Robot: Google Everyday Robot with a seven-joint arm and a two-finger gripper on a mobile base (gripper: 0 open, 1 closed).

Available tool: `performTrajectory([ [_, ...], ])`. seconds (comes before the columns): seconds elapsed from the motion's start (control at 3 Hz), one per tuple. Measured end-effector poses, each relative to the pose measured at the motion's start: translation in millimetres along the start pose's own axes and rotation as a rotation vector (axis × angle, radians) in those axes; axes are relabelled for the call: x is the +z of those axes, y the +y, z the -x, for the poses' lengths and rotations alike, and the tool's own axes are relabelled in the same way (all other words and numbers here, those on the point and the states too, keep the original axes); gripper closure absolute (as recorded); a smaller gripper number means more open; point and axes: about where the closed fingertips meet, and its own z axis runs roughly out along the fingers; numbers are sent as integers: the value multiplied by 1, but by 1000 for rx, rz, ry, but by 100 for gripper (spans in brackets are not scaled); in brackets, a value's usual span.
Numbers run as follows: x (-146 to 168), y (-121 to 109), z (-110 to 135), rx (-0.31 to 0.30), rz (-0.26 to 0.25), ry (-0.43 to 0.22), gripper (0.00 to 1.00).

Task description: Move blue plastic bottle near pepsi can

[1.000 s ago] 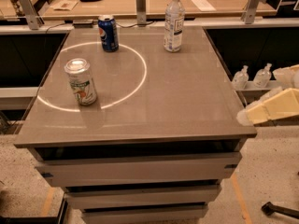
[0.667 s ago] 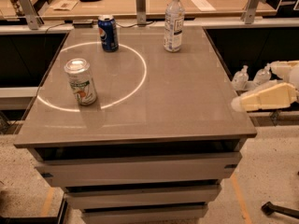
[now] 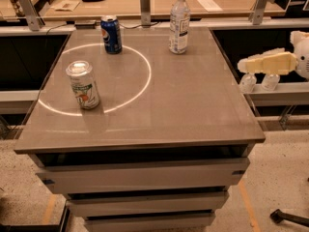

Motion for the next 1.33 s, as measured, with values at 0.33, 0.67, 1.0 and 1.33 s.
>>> performTrajectory([
  [0.33,42,-24,16,34,-12,-33,0],
  [0.67,91,-35,29,64,23,-45,0],
  [1.0,136,-34,48,64,71,-36,0],
  [1.33,179,-35,57,65,106,-4,0],
])
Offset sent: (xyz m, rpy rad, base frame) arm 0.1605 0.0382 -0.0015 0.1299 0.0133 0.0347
